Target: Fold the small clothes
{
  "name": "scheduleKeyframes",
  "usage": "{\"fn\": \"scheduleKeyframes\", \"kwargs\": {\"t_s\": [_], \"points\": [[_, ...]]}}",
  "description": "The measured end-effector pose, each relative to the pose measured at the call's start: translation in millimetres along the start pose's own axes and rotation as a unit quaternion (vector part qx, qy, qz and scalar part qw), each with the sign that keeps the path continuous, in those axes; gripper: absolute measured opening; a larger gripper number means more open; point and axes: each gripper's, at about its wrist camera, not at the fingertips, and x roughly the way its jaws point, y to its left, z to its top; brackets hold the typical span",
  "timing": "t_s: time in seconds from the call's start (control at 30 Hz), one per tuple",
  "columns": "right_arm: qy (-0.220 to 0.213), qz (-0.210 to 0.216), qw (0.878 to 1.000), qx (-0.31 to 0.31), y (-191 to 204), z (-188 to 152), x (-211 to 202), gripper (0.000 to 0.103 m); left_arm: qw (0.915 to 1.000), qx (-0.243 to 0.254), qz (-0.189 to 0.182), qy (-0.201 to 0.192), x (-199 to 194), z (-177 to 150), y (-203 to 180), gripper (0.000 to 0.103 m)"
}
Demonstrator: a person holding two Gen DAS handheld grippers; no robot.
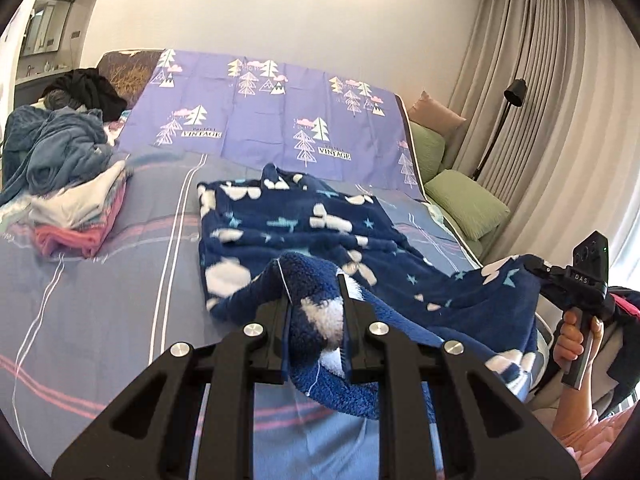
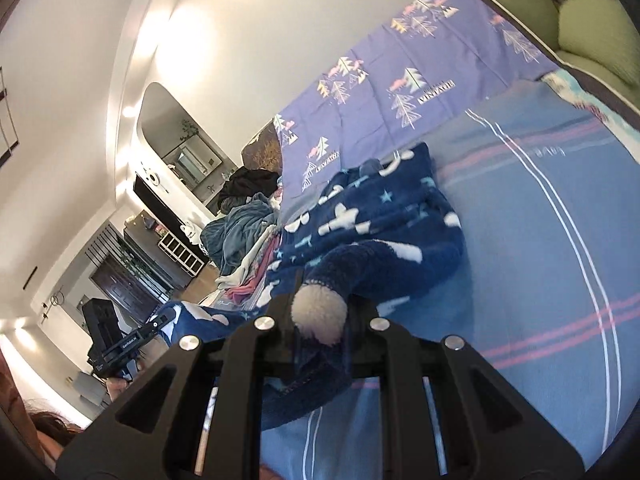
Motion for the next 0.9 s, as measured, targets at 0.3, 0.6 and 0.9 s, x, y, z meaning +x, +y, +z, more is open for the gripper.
{"fn": "scheduleKeyframes", "kwargs": {"t_s": [0.3, 0.6, 0.9], "points": [[-0.022, -0.011, 1.0, -0.013, 2.9, 44.8, 25.3, 0.014, 0.9992, -0.006, 0.009, -0.04, 21.1, 39.9, 12.9, 0.018], [-0.047, -0.017, 0.998, -0.025, 4.8, 90.3, 57.4, 0.014, 0.9966, -0.021, 0.021, -0.076, 48.5, 84.3, 32.1, 0.018], [-0.068, -0.03, 0.996, -0.047, 7.5, 138.4, 97.7, 0.014, 0.9944, -0.005, 0.038, -0.098, 80.6, 133.8, 42.8, 0.018]]}}
